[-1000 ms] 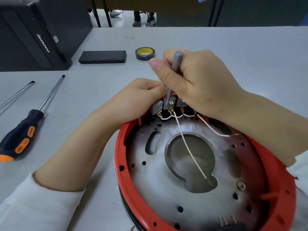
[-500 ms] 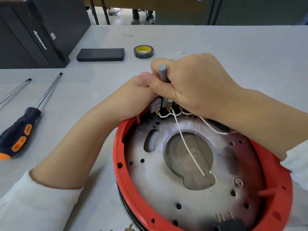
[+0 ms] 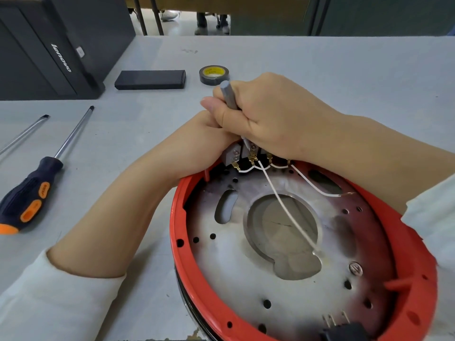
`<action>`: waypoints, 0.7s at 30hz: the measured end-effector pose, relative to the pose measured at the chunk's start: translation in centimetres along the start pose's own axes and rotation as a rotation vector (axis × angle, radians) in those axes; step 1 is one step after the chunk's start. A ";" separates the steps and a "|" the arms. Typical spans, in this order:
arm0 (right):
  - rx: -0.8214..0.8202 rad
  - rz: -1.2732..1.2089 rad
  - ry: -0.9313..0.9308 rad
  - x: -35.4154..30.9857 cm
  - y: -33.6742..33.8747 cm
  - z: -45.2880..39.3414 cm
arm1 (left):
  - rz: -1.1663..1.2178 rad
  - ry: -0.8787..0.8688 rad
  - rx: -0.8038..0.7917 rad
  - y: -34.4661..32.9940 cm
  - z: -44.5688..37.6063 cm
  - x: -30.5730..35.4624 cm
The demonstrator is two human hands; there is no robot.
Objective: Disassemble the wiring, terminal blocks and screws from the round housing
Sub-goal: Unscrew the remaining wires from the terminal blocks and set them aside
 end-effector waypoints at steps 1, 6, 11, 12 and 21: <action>0.016 -0.016 -0.001 0.2 -0.2 -0.1 | -0.002 0.009 0.002 0.0 0.1 0.1; 0.079 -0.105 -0.020 1.4 -1.3 -0.5 | 0.006 0.047 0.013 0.1 0.0 -0.5; 0.091 -0.129 -0.036 2.0 -1.2 -0.4 | -0.012 0.032 0.002 -0.2 0.3 0.2; 0.083 -0.140 -0.041 1.9 -1.0 -0.2 | -0.005 0.030 0.002 -0.1 0.2 0.0; 0.039 -0.667 -0.081 0.4 4.1 3.6 | 0.022 0.173 -0.009 -0.1 0.4 -0.7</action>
Point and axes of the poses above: each hand's wrist, its own z-axis away from the middle knuckle, its own y-axis out of the back of the hand, x = y × z, the point moved 3 cm from there along -z, towards the middle knuckle, and after that the axes turned 1 degree about x, right-handed, at the moved point
